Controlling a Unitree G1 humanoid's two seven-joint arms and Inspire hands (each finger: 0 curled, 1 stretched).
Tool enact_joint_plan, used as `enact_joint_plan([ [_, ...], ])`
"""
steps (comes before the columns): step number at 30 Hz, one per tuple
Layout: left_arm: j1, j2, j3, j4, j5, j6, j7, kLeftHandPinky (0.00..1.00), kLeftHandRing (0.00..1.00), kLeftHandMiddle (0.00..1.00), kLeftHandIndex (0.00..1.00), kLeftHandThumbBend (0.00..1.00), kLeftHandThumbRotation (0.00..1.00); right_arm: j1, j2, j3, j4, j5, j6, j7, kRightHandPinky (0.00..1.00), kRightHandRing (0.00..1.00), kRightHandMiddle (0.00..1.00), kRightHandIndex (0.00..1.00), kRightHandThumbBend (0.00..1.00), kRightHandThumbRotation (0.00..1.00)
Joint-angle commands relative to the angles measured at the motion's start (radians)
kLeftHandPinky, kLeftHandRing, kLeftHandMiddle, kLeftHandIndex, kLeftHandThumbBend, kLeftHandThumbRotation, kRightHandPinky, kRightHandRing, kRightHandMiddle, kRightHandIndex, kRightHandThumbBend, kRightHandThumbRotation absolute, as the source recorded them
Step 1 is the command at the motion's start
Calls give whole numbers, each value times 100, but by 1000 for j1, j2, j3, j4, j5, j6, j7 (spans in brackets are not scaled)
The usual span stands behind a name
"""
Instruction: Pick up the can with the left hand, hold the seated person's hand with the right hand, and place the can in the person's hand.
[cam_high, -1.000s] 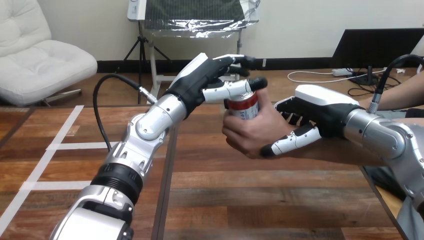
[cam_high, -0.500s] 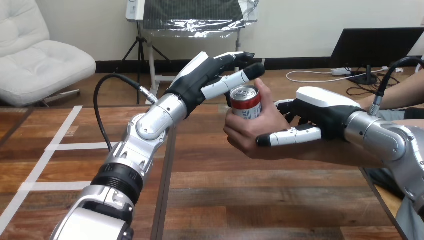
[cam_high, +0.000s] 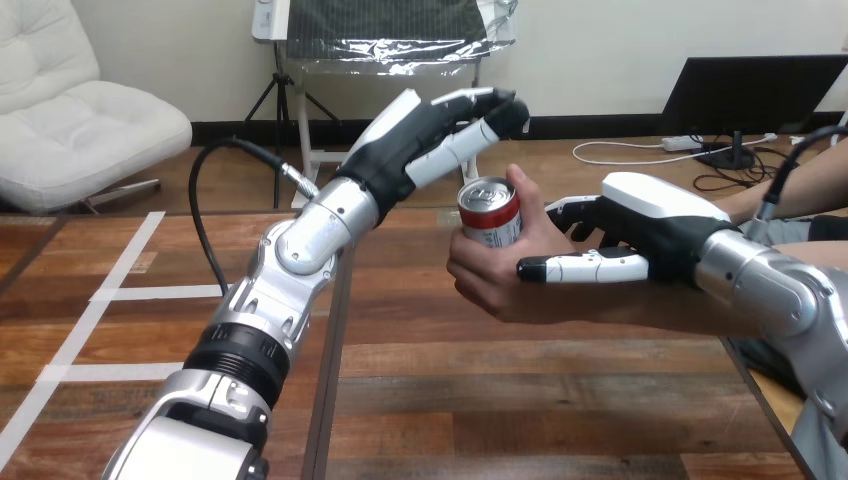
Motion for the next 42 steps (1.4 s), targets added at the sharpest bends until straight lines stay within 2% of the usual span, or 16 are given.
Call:
enact_joint_plan([
  [1, 5, 9, 6, -102, -8, -3, 17, 89, 92, 90, 88, 95, 100, 25, 21, -46, -45, 23, 21, -51, 71, 80, 82, 84, 100, 100],
  [7, 51, 16, 12, -172, -10, -6, 30, 89, 92, 90, 88, 95, 100, 59, 36, -69, -88, 46, 55, -80, 71, 79, 83, 85, 96, 100],
  [11, 107, 22, 19, -242, -5, -41, 66, 88, 90, 89, 87, 93, 100, 98, 67, -106, -142, 80, 102, -112, 70, 80, 84, 86, 95, 100],
  [16, 180, 36, 26, -341, -3, -52, 88, 84, 88, 88, 85, 90, 100, 144, 101, -151, -210, 135, 141, -138, 72, 83, 87, 88, 92, 100],
  [21, 251, 40, 40, -424, -13, -76, 112, 80, 86, 86, 84, 88, 100, 185, 126, -185, -255, 173, 142, -174, 74, 86, 89, 90, 80, 100],
  [24, 302, 38, 52, -485, -20, -78, 128, 77, 85, 85, 84, 87, 100, 214, 144, -204, -300, 191, 167, -193, 77, 88, 91, 91, 74, 100],
  [28, 392, 35, 73, -592, -30, -77, 155, 76, 84, 84, 83, 87, 100, 262, 185, -238, -358, 224, 164, -243, 78, 89, 92, 91, 69, 100],
  [32, 456, 36, 84, -671, -37, -77, 165, 76, 84, 84, 83, 85, 100, 299, 214, -258, -397, 249, 151, -276, 79, 90, 91, 92, 69, 100],
  [39, 561, 36, 107, -790, -72, -103, 164, 77, 85, 84, 83, 80, 100, 361, 244, -277, -458, 289, 92, -304, 81, 90, 92, 92, 71, 100],
  [42, 606, 34, 116, -849, -86, -114, 163, 77, 85, 84, 82, 80, 100, 390, 266, -288, -490, 324, 67, -307, 81, 91, 92, 93, 73, 100],
])
